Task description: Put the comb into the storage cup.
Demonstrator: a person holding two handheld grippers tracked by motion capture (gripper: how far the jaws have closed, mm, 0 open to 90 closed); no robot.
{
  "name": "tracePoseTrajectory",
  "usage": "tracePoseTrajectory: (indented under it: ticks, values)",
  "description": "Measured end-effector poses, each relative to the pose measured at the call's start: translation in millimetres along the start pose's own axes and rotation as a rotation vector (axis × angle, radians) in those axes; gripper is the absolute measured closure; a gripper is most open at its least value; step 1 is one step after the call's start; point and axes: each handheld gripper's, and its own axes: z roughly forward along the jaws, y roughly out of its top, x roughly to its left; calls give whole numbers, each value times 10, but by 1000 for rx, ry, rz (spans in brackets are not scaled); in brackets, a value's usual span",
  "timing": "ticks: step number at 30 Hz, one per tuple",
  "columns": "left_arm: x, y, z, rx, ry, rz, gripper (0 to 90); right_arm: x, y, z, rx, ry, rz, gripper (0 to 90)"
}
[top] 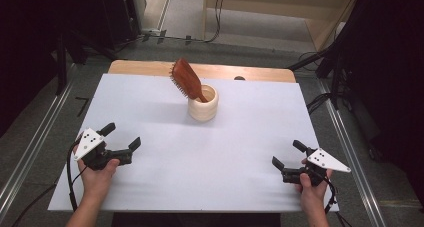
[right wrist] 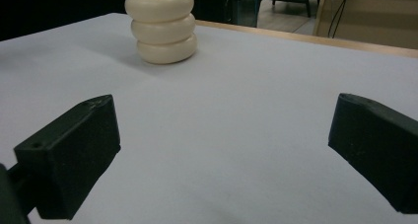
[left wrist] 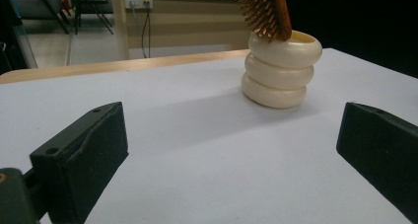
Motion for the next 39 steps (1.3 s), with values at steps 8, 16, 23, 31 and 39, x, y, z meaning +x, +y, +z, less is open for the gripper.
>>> tracePoseTrajectory:
  ticks: [8,16,23,31,39]
  values:
    - [34,-55,-95,5,11,-1,0,3,-1,0,0,0,2,0]
    - [84,-88,-194,13,9,1,0,3,-3,-2,1,0,5,0]
    - [125,-124,-289,23,17,11,0,0,-5,-3,2,-4,5,0]
    - [188,-162,-416,20,22,8,0,0,-4,-7,1,-5,6,0]
    - [254,-200,-529,27,37,6,0,-1,-6,-12,1,-5,7,0]
